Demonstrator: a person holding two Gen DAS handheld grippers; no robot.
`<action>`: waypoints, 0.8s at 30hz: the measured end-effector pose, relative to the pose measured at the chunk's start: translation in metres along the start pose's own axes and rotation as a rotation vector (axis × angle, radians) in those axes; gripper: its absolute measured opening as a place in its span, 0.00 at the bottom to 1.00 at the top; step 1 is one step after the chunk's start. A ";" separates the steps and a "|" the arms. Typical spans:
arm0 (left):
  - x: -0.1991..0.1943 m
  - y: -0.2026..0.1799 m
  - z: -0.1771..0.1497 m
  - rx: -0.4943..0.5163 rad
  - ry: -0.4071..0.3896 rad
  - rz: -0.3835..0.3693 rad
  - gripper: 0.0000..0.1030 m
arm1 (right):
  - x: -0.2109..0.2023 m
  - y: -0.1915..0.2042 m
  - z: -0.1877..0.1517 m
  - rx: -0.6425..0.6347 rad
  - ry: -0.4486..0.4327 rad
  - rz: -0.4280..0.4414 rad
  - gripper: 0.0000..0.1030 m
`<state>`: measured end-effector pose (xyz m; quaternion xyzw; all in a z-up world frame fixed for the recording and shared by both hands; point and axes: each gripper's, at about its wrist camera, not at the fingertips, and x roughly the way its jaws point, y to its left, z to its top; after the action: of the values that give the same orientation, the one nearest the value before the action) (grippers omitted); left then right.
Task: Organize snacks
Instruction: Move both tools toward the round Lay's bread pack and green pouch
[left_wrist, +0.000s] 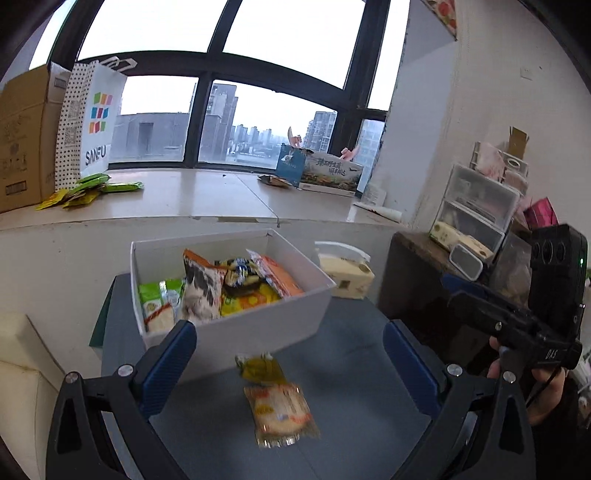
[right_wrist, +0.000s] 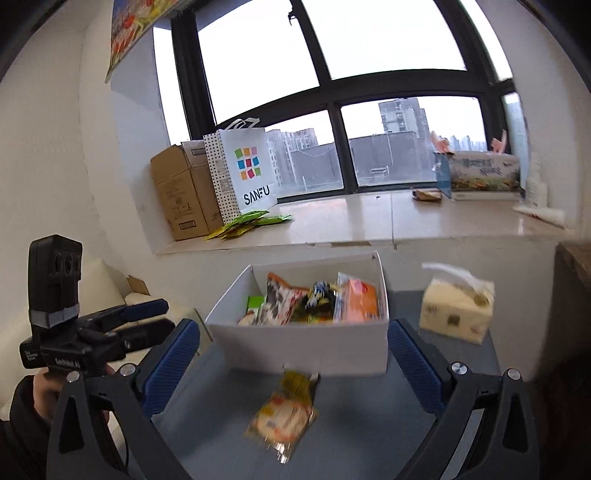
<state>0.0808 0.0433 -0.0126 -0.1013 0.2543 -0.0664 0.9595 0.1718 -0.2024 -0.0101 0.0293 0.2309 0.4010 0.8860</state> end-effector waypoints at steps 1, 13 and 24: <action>-0.006 -0.005 -0.006 0.003 -0.001 -0.002 1.00 | -0.008 0.001 -0.009 0.005 0.000 -0.002 1.00; -0.038 -0.029 -0.058 0.009 0.029 -0.026 1.00 | -0.039 -0.010 -0.078 0.088 0.043 -0.009 1.00; -0.046 -0.030 -0.066 0.021 0.032 -0.005 1.00 | -0.015 -0.011 -0.095 0.118 0.087 0.009 1.00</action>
<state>0.0061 0.0121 -0.0404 -0.0908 0.2686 -0.0730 0.9562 0.1301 -0.2329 -0.0916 0.0650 0.2924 0.3916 0.8700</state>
